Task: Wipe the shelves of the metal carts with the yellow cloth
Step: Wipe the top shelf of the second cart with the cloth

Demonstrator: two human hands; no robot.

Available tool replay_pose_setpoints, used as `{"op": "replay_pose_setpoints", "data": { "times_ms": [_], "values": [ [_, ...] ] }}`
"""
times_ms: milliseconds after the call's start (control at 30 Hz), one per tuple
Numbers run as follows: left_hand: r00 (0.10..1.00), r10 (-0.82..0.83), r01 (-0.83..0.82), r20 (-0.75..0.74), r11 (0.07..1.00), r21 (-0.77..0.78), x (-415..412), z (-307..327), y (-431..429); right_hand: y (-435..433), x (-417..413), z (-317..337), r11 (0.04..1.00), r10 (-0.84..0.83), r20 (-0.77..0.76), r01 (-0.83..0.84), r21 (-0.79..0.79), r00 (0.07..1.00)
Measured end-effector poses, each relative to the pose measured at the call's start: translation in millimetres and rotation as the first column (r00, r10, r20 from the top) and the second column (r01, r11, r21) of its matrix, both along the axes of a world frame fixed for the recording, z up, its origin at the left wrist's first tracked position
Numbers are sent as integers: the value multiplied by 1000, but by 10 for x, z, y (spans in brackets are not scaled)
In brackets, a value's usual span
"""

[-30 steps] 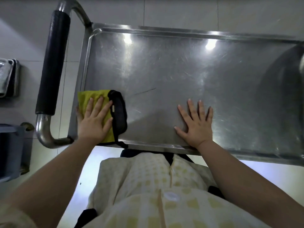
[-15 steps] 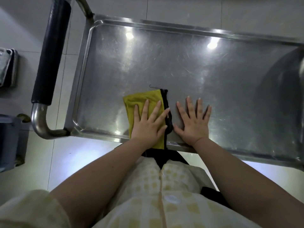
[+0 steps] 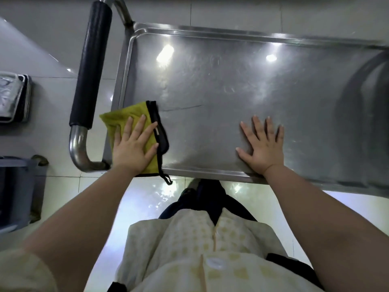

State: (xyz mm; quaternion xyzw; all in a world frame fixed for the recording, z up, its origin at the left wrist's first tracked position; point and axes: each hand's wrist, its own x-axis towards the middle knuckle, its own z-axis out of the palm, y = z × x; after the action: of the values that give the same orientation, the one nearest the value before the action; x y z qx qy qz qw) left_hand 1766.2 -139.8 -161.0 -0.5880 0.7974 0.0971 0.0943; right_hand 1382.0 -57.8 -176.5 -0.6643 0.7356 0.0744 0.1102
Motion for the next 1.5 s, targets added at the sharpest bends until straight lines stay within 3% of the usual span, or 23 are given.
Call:
{"op": "replay_pose_setpoints", "data": {
  "times_ms": [200,400,600,733,900,967,1100,1167,1267,1333,1433,1500],
  "values": [
    [1000,-6,6,10,1000,-1,145,6,-58,-4,131,28,997,-71,-22,71,16,997],
    [999,-31,31,-23,1000,5,155,20,-54,391,-143,176,983,-168,72,162,88,983],
    [1000,-6,6,11,1000,5,58,7,-27,953,-1122,270,865,-476,-21,473,170,879],
    [991,137,-137,-2,990,26,-447,6,122,1017,-1269,191,887,-441,7,434,155,898],
    [999,46,-46,-10,999,27,-1612,-16,418,1061,-1320,132,901,-418,28,411,140,908],
    [999,8,-8,-35,1000,23,-2089,-5,545,1021,-1301,187,901,-424,116,405,154,898],
    [990,-134,136,-49,990,42,-3263,-12,935,990,-1432,285,870,-482,465,471,150,742],
    [976,-212,214,-49,975,53,-3819,1,1116,1001,-1535,304,836,-495,627,526,156,601],
    [964,-262,265,-48,961,81,-4387,46,1293,1026,-1744,416,761,-507,801,602,242,318],
    [968,-238,245,-78,964,98,-4504,87,1312,1053,-1873,441,747,-505,828,605,276,244],
    [943,-202,242,-264,962,126,-4355,185,1268,1069,-1937,446,756,-504,817,600,261,280],
    [920,-206,251,-334,963,97,-4123,212,1271,1029,-1872,456,806,-505,724,557,201,469]
  ]
}}
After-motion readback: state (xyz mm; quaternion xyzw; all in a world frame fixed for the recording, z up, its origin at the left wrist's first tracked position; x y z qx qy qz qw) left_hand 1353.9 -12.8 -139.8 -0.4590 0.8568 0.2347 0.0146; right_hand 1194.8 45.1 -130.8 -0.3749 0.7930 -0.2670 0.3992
